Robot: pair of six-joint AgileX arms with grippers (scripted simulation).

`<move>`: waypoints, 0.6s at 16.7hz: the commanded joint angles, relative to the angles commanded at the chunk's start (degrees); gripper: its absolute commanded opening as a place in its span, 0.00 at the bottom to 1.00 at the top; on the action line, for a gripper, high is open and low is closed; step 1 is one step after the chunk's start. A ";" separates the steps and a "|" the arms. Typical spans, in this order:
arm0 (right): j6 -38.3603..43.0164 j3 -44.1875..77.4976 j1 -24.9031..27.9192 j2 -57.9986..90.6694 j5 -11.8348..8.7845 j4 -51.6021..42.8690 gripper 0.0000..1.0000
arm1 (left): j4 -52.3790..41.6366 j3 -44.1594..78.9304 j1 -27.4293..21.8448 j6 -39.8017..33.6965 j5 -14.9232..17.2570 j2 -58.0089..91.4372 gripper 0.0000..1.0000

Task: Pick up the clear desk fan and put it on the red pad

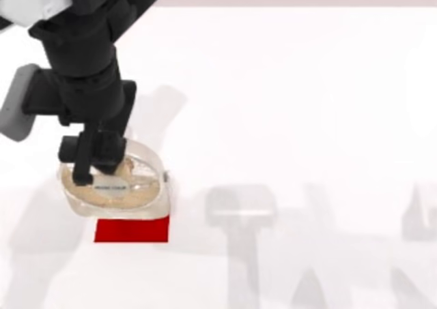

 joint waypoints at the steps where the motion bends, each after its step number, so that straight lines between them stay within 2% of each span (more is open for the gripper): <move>1: 0.00 0.00 0.00 0.00 0.00 0.00 1.00 | 0.41 -0.61 0.11 -0.97 0.25 -0.23 0.00; 7: 0.00 0.00 0.00 0.00 0.00 0.00 1.00 | 0.67 -0.93 -0.14 -1.17 0.29 -0.12 0.00; 10: 0.00 0.00 0.00 0.00 0.00 0.00 1.00 | 4.56 -4.12 0.31 -1.11 0.28 -0.03 0.00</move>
